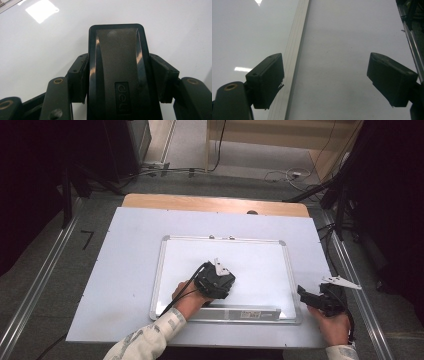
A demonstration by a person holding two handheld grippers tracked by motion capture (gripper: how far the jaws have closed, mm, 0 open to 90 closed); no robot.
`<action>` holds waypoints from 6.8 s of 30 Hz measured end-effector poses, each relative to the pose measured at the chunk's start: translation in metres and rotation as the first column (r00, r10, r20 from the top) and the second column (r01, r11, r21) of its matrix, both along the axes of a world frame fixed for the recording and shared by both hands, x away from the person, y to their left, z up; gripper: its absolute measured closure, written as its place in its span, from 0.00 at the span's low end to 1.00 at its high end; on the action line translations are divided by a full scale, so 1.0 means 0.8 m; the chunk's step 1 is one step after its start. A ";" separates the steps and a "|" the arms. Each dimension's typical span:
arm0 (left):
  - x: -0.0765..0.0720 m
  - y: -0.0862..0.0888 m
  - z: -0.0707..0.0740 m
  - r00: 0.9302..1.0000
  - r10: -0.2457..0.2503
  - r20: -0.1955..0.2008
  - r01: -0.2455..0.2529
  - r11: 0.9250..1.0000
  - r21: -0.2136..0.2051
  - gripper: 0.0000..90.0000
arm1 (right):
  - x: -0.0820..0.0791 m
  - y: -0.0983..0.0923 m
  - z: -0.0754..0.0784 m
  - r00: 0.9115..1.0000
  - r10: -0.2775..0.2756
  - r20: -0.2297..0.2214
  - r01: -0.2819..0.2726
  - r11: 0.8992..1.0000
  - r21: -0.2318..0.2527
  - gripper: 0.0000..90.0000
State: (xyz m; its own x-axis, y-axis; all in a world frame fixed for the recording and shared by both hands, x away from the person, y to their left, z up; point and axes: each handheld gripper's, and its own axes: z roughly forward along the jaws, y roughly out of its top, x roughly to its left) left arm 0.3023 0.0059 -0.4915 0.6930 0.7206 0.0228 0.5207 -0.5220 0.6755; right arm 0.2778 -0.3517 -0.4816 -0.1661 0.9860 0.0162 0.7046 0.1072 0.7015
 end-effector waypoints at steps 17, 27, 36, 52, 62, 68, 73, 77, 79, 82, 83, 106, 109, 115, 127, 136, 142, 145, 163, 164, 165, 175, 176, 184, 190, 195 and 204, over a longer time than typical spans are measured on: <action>0.000 -0.021 0.000 1.000 0.006 0.000 -0.006 1.000 -0.006 0.45 | 0.004 0.006 0.000 1.000 0.008 -0.006 -0.009 1.000 -0.006 0.14; 0.004 -0.051 0.000 1.000 -0.002 0.003 0.002 1.000 -0.009 0.45 | 0.004 0.005 0.000 1.000 0.010 -0.005 -0.010 1.000 -0.002 0.14; 0.004 -0.068 0.000 1.000 -0.023 0.004 0.023 1.000 -0.008 0.45 | 0.004 0.005 0.000 1.000 0.010 -0.005 -0.010 1.000 -0.001 0.14; 0.003 -0.092 0.000 0.998 -0.056 0.006 0.056 0.998 -0.008 0.45 | 0.004 0.005 0.000 1.000 0.012 -0.004 -0.012 1.000 -0.001 0.14; 0.004 -0.110 0.000 0.997 -0.075 0.006 0.075 0.997 -0.008 0.45 | 0.004 0.005 0.000 1.000 0.009 -0.007 -0.009 1.000 0.001 0.14; 0.004 -0.113 0.000 0.997 -0.081 0.005 0.081 0.997 -0.011 0.45 | 0.004 0.005 0.000 1.000 0.010 -0.006 -0.010 1.000 0.002 0.14; 0.005 -0.108 0.001 0.996 -0.094 0.003 0.094 0.996 -0.007 0.45 | 0.004 0.003 -0.001 1.000 0.012 -0.006 -0.012 1.000 0.004 0.14; 0.003 -0.098 0.000 0.996 -0.090 0.004 0.090 0.996 -0.006 0.45 | 0.005 0.002 -0.001 1.000 0.011 -0.006 -0.011 1.000 0.006 0.14; 0.002 -0.091 0.000 0.996 -0.086 0.006 0.086 0.996 -0.010 0.45 | 0.004 0.003 -0.001 1.000 0.013 -0.005 -0.013 1.000 0.004 0.14; 0.000 -0.080 0.000 0.996 -0.088 0.006 0.088 0.996 -0.007 0.45 | 0.004 0.003 -0.001 1.000 0.012 -0.006 -0.012 1.000 0.003 0.14; 0.000 -0.076 0.000 0.996 -0.089 0.003 0.089 0.996 -0.008 0.45 | 0.004 0.004 -0.001 1.000 0.010 -0.006 -0.010 1.000 0.003 0.14; 0.000 0.012 -0.001 1.000 -0.026 0.004 0.026 1.000 -0.009 0.44 | 0.003 0.003 -0.001 1.000 0.006 -0.008 -0.006 1.000 -0.001 0.14; -0.001 0.017 -0.001 1.000 -0.025 0.000 0.025 1.000 -0.007 0.45 | 0.003 0.003 -0.001 1.000 0.004 -0.008 -0.005 1.000 -0.002 0.14; 0.000 0.023 -0.001 1.000 -0.025 -0.001 0.025 1.000 -0.006 0.45 | 0.003 0.003 -0.001 1.000 0.005 -0.009 -0.005 1.000 -0.002 0.14; 0.000 0.047 -0.002 1.000 0.001 0.003 -0.001 1.000 -0.023 0.45 | 0.002 0.003 -0.001 1.000 0.003 -0.008 -0.003 1.000 -0.003 0.14; 0.004 0.059 -0.001 0.999 0.029 -0.021 -0.031 0.998 -0.057 0.45 | 0.005 0.002 -0.002 1.000 -0.004 -0.013 0.004 1.000 -0.002 0.14; 0.002 0.062 0.000 0.998 0.064 -0.021 -0.066 0.995 -0.073 0.45 | 0.006 0.002 -0.002 1.000 -0.006 -0.009 0.005 1.000 -0.006 0.14; 0.002 0.066 0.003 0.995 0.094 -0.021 -0.095 0.991 -0.097 0.45 | 0.005 0.002 -0.002 1.000 -0.001 -0.009 0.001 1.000 -0.006 0.14; 0.005 0.062 -0.001 0.995 0.096 -0.011 -0.096 0.994 -0.046 0.45 | 0.005 0.002 -0.001 1.000 -0.002 -0.008 0.002 1.000 -0.002 0.14; 0.004 0.060 -0.001 0.996 0.090 -0.006 -0.091 0.995 -0.037 0.45 | 0.005 0.002 -0.002 1.000 0.000 -0.008 0.000 1.000 -0.005 0.14; 0.005 0.058 -0.001 0.997 0.081 -0.004 -0.081 0.996 -0.027 0.45 | 0.006 0.003 -0.002 1.000 -0.001 -0.010 0.001 1.000 -0.006 0.14; 0.016 0.016 0.000 0.998 0.060 0.000 -0.060 0.998 -0.004 0.45 | 0.006 0.005 -0.002 1.000 0.007 -0.007 -0.007 1.000 -0.011 0.14; 0.018 0.013 0.000 0.998 0.061 0.004 -0.061 0.998 -0.006 0.45 | 0.006 0.005 -0.001 1.000 0.005 -0.008 -0.005 1.000 -0.010 0.14; 0.032 -0.002 -0.001 0.994 0.106 0.007 -0.105 0.994 -0.026 0.45 | 0.005 0.005 -0.001 1.000 0.007 -0.007 -0.007 1.000 -0.008 0.14; 0.036 0.004 0.005 0.990 0.143 -0.015 -0.144 0.987 -0.076 0.45 | 0.006 0.002 -0.001 1.000 0.006 -0.003 -0.006 1.000 -0.002 0.14; 0.034 0.021 0.026 0.983 0.185 0.013 -0.182 0.973 -0.144 0.45 | 0.006 0.002 -0.001 1.000 0.004 -0.004 -0.004 1.000 0.000 0.14; 0.044 0.070 0.043 0.946 0.323 0.019 -0.315 0.934 -0.169 0.45 | 0.006 0.002 -0.001 1.000 0.006 -0.002 -0.006 1.000 -0.002 0.14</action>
